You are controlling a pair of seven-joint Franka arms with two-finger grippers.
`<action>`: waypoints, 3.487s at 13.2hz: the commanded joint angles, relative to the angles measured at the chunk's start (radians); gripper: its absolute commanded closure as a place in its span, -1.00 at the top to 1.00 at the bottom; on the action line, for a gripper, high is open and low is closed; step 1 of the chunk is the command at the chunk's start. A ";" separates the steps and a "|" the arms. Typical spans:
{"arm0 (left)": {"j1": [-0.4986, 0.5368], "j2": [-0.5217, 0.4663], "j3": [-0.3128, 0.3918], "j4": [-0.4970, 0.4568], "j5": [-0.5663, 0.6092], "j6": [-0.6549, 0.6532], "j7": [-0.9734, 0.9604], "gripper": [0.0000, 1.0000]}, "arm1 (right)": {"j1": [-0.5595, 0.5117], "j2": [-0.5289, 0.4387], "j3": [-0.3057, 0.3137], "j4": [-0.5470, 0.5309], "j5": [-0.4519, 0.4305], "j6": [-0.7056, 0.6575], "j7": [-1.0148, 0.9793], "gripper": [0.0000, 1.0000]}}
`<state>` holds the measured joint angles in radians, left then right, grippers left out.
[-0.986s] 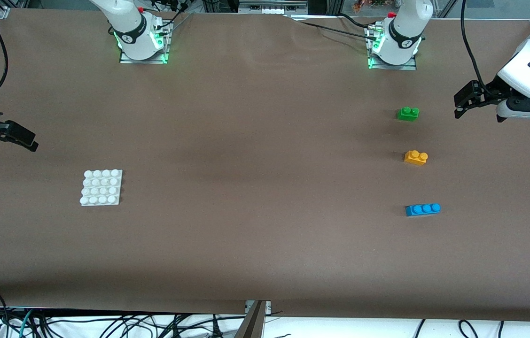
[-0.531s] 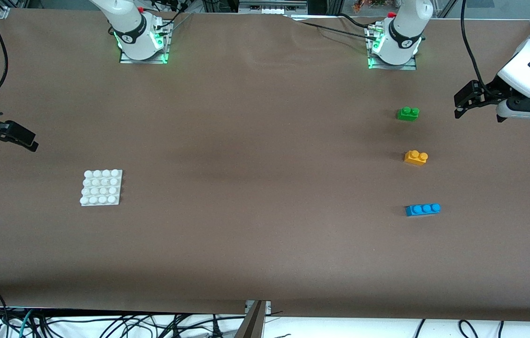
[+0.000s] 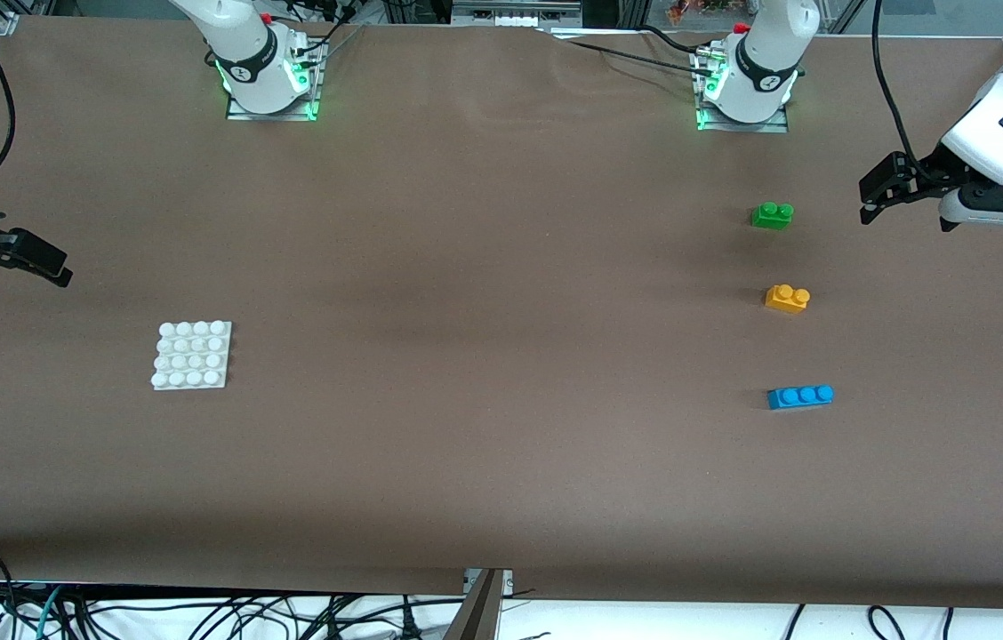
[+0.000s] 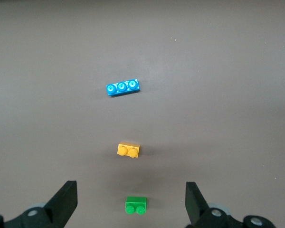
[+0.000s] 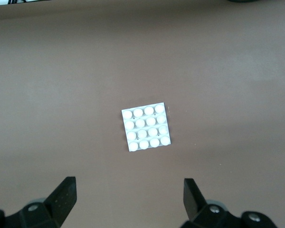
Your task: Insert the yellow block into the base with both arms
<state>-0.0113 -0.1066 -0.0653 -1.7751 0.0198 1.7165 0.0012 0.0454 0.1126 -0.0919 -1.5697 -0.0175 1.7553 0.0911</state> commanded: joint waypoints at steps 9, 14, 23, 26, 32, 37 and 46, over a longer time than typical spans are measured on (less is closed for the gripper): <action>0.001 0.015 0.002 0.031 -0.023 -0.017 -0.007 1.00 | 0.002 0.002 0.011 0.002 -0.025 0.001 -0.001 1.00; 0.001 0.015 0.001 0.029 -0.024 -0.015 -0.007 1.00 | 0.005 0.038 0.012 -0.003 -0.021 -0.010 -0.002 1.00; 0.001 0.015 0.002 0.031 -0.024 -0.015 -0.007 1.00 | -0.032 0.235 0.003 -0.010 -0.025 0.013 -0.010 1.00; 0.001 0.015 0.001 0.031 -0.023 -0.015 -0.007 1.00 | -0.061 0.335 0.003 -0.035 -0.025 0.110 -0.065 1.00; 0.001 0.015 0.001 0.031 -0.023 -0.015 -0.007 1.00 | -0.064 0.429 -0.009 -0.165 -0.033 0.383 -0.097 1.00; 0.001 0.015 0.001 0.031 -0.023 -0.015 -0.007 1.00 | -0.062 0.446 -0.008 -0.234 -0.033 0.487 -0.111 1.00; 0.001 0.015 0.001 0.031 -0.023 -0.015 -0.007 1.00 | -0.055 0.478 -0.002 -0.283 -0.032 0.559 -0.148 1.00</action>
<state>-0.0111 -0.1062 -0.0651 -1.7738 0.0198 1.7165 0.0012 -0.0077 0.5895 -0.0985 -1.8262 -0.0383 2.2751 -0.0359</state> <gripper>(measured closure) 0.000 0.000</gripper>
